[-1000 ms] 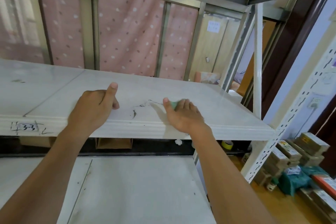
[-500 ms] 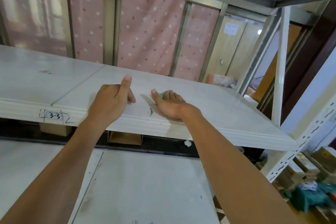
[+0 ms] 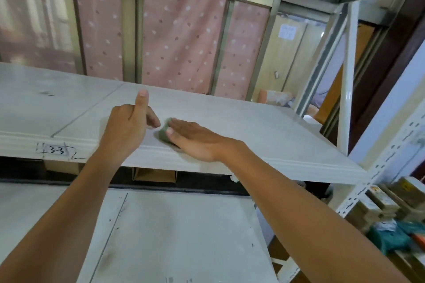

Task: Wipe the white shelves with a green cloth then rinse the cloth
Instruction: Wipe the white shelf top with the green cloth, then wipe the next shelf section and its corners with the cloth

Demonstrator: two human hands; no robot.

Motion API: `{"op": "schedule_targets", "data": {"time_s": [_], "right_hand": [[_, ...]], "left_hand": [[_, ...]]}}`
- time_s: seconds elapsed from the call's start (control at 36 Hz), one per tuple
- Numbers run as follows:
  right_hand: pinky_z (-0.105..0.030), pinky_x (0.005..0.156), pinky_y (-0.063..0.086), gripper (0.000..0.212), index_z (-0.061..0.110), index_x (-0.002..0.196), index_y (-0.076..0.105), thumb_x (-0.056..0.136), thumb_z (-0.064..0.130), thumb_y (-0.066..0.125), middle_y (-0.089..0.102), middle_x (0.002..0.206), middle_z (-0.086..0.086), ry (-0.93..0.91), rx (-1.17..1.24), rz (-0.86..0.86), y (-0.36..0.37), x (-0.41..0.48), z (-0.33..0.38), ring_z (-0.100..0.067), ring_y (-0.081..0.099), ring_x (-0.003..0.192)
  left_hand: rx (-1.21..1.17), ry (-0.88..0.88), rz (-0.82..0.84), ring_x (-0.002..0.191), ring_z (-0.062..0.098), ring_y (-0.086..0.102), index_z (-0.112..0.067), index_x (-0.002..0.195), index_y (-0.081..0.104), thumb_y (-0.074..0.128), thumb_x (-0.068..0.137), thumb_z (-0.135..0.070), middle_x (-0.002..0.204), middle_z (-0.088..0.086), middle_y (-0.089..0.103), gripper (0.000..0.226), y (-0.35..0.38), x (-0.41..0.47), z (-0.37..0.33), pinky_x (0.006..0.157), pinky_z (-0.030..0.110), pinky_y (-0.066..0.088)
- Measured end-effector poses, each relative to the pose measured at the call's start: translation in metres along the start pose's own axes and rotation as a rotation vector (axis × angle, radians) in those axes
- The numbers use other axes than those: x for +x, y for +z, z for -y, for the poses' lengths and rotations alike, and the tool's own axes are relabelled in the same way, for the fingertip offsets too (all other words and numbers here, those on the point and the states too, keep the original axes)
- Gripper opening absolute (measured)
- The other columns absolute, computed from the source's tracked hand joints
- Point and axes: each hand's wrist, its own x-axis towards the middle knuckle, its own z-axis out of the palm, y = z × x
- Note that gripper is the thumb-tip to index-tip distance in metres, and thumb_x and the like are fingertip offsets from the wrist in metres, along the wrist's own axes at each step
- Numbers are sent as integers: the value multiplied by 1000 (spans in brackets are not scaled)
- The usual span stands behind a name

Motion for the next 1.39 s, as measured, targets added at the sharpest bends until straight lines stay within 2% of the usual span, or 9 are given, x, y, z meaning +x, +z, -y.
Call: {"op": "schedule_targets", "data": {"time_s": [0.08,0.22,0.44,0.61,0.83,0.94,1.14,1.31,1.39], "right_hand": [[-21,114,1,58,33,158,14,105,55,7,6,166,10,-82,-57,-44,9,-14,5,-4,2,150],[-22,115,7,59,26,160,8,107,49,17,8,166,9,-95,-152,-109,20,-17,7,-9,7,151],[-40,108,43,45,19,149,45,105,27,45,45,153,2,-306,-150,-436,50,-36,12,-17,43,138],[-46,89,56,40,8,136,58,96,8,59,58,141,-6,-498,-202,-269,122,-70,24,-24,51,132],[-34,84,54,42,34,140,52,103,44,34,65,126,12,-170,-54,-468,89,-117,-3,-15,65,104],[-39,81,54,45,40,134,56,100,54,31,66,106,10,77,-5,-672,51,-140,-41,-15,64,92],[-30,82,48,38,30,134,58,96,38,61,62,107,3,512,109,-897,-23,-169,-122,-20,63,95],[-41,77,52,32,24,117,69,91,16,51,51,106,-6,905,-234,-810,-54,-211,-202,-37,63,96],[-42,78,51,31,12,116,66,98,26,45,52,104,-9,993,-376,-634,-54,-217,-217,-36,61,96]], "left_hand": [[-37,3,-10,70,0,66,-13,67,75,12,105,-59,71,-1,73,87,1,0,1,74,21,45],[-71,-3,-39,68,2,67,-9,66,75,14,107,-56,69,3,73,86,-1,-2,2,65,8,44],[-131,-34,-27,66,8,67,-11,62,74,13,106,-57,65,3,73,88,-6,-1,2,70,23,46],[-109,-36,11,67,8,66,-8,63,75,13,104,-61,67,5,73,91,-5,-2,-1,71,25,46],[-65,-14,48,68,8,66,-10,64,74,17,106,-57,69,3,74,85,-5,-1,1,77,27,47],[262,156,87,74,16,64,-19,67,71,19,102,-62,75,-3,71,76,2,-9,-9,83,39,51],[382,310,152,72,25,60,-12,72,69,26,102,-61,77,5,67,72,40,-6,-48,71,42,52],[320,233,152,78,22,62,-22,72,70,32,104,-55,81,-2,70,60,57,-10,-59,79,38,49],[311,183,159,80,23,63,-24,70,70,31,103,-56,82,-1,71,61,71,-11,-64,81,40,50]]}}
